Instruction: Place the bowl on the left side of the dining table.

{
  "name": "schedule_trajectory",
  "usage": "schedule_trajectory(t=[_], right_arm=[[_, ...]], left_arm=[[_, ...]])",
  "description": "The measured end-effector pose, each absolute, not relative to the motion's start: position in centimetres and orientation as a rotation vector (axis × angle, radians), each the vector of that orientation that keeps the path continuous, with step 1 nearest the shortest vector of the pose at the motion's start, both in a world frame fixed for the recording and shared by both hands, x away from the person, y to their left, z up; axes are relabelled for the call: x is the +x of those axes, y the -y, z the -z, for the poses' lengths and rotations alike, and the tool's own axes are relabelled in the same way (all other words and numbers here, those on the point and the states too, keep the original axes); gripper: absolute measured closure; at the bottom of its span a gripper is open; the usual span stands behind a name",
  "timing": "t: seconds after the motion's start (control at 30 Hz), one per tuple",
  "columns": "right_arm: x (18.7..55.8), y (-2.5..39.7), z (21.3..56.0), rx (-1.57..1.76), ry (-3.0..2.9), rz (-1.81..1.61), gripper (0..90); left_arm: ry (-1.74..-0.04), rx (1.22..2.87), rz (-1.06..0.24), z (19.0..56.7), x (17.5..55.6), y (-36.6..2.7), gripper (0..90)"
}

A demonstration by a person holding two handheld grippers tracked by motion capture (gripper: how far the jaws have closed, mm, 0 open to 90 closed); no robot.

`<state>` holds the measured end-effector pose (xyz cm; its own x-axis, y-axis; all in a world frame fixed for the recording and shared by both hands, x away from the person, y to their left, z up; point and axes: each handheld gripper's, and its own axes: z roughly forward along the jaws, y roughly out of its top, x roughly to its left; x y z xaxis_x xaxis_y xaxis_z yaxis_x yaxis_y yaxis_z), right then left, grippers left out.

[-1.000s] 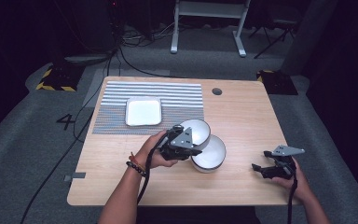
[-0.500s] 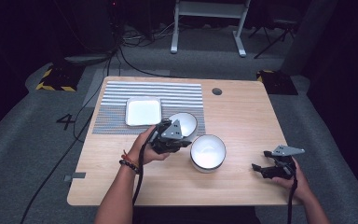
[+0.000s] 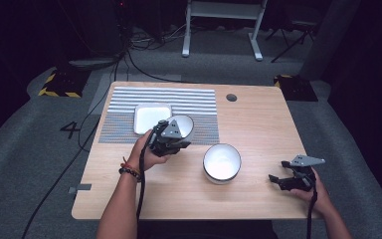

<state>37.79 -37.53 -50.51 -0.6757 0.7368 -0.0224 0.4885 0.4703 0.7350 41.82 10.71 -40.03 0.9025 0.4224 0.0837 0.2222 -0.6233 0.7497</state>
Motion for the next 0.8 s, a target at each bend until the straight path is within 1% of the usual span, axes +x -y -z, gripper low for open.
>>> schedule_trajectory(t=[0.1, 0.17, 0.2, 0.27, 0.43, 0.53, 0.8], right_arm=[[37.8, 37.5, 50.5, 1.037, -2.385, -1.032, 14.8], [37.8, 37.5, 50.5, 1.037, -2.386, -1.032, 14.8], [37.8, 37.5, 50.5, 1.035, -2.386, -1.031, 14.8], [37.8, 37.5, 50.5, 1.036, -2.386, -1.031, 14.8], [37.8, 37.5, 50.5, 1.035, -2.386, -1.031, 14.8], [37.8, 37.5, 50.5, 1.035, -2.386, -1.031, 14.8], [37.8, 37.5, 50.5, 1.04, -2.386, -1.033, 14.8]], left_arm=[[-0.49, 2.261, -0.329, 40.1, 42.2, -11.0, 81.5], [-0.558, 2.228, -0.343, 40.4, 42.7, -11.5, 81.5], [-0.596, 2.203, -0.324, 40.5, 42.8, -11.5, 81.5], [-0.61, 2.206, -0.354, 40.6, 43.2, -11.9, 81.5], [-0.656, 2.212, -0.365, 40.6, 44.0, -12.4, 81.5], [-0.696, 2.206, -0.401, 40.6, 44.6, -12.9, 81.5], [-0.737, 2.226, -0.42, 40.8, 45.9, -13.6, 81.5]])
